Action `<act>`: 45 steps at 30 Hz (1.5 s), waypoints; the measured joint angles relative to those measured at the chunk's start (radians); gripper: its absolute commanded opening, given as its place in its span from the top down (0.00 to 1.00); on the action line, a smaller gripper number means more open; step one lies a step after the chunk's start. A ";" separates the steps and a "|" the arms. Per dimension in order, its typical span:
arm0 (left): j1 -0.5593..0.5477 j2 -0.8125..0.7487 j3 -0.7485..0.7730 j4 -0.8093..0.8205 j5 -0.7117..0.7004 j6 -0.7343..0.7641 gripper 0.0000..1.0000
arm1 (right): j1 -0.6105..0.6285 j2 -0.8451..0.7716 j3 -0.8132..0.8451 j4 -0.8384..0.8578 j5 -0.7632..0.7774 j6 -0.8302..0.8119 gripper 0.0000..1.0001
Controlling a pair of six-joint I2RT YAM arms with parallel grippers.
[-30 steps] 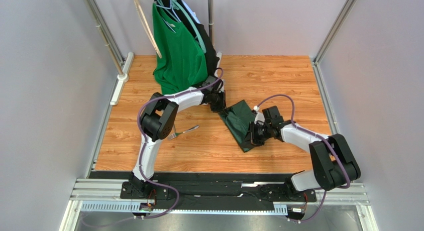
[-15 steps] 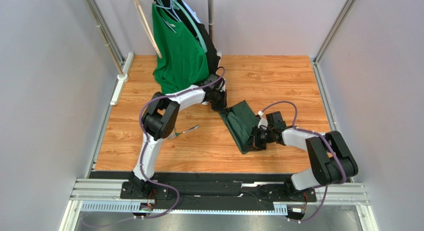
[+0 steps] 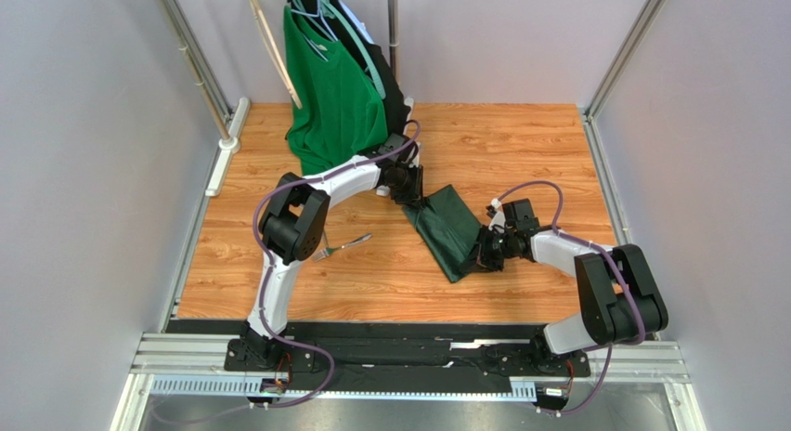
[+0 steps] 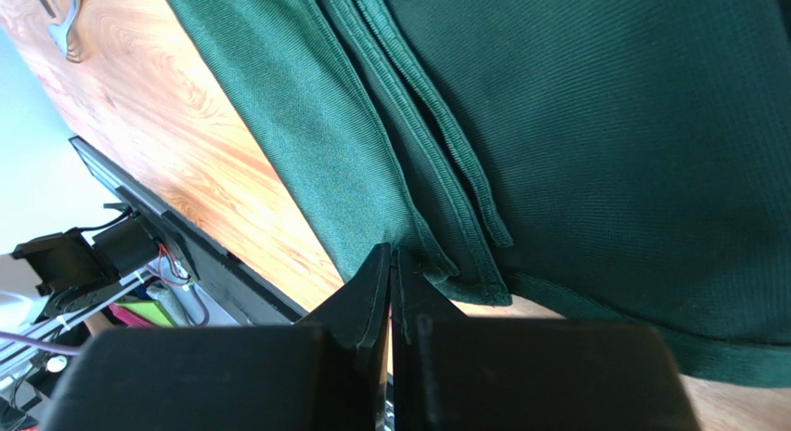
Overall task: Fold the napkin into a case and place the utensils inside
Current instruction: Smooth out the 2/3-rectangle-folded napkin at the center of the board.
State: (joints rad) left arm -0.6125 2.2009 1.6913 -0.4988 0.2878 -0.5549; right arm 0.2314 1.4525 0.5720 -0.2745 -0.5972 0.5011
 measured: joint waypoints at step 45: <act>-0.046 0.154 0.230 -0.080 0.018 0.036 0.61 | 0.106 -0.104 -0.095 0.063 0.043 0.112 0.89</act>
State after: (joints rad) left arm -0.6586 2.3554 1.9209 -0.5789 0.3054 -0.5190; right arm 0.3374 1.3487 0.4770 -0.2119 -0.5541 0.6128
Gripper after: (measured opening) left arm 0.199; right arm 0.046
